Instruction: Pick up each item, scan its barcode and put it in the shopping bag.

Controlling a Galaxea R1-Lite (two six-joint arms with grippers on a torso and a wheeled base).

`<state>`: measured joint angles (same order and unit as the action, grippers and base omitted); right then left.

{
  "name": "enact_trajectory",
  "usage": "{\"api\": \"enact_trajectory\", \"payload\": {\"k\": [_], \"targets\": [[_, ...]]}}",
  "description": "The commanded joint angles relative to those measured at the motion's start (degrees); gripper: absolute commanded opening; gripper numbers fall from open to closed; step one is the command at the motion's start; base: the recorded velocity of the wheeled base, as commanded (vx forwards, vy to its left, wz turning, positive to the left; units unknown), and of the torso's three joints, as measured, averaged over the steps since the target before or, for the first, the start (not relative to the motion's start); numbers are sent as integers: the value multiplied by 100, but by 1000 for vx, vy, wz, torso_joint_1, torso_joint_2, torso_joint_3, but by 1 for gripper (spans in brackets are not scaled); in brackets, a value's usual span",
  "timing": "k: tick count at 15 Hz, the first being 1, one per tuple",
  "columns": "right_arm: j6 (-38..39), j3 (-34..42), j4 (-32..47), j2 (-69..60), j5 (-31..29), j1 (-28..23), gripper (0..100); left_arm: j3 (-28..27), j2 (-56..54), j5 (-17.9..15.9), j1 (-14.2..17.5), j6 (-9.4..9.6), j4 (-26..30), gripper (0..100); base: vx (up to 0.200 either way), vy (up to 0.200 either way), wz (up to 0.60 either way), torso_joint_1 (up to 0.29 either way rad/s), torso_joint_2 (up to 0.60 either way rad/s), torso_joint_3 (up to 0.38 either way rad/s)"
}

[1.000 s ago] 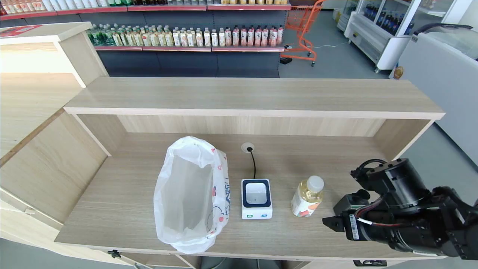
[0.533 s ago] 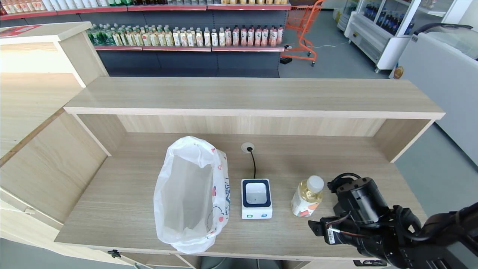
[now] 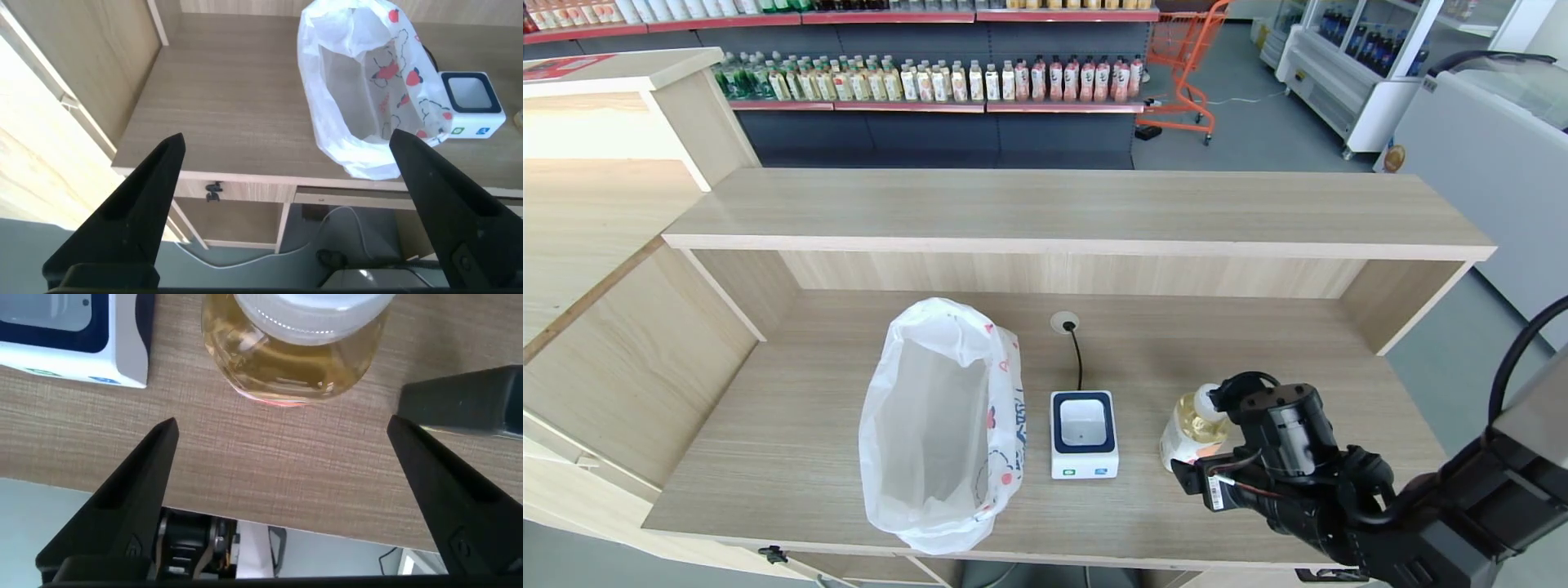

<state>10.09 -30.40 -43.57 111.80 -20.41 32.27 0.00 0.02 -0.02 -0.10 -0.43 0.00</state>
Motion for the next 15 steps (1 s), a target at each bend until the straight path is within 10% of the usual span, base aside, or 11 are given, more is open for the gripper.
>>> {"api": "enact_trajectory", "payload": {"k": [1,15], "targets": [[-148,-97,-46,228,28,-45,100,0,-2,-6,1,-1,0,100,0,0,0,0,0,0],[-614,-1187,-1040,1309,265,-203,100,0,-2,2,1,-1,0,100,0,0,0,0,0,0]]}}
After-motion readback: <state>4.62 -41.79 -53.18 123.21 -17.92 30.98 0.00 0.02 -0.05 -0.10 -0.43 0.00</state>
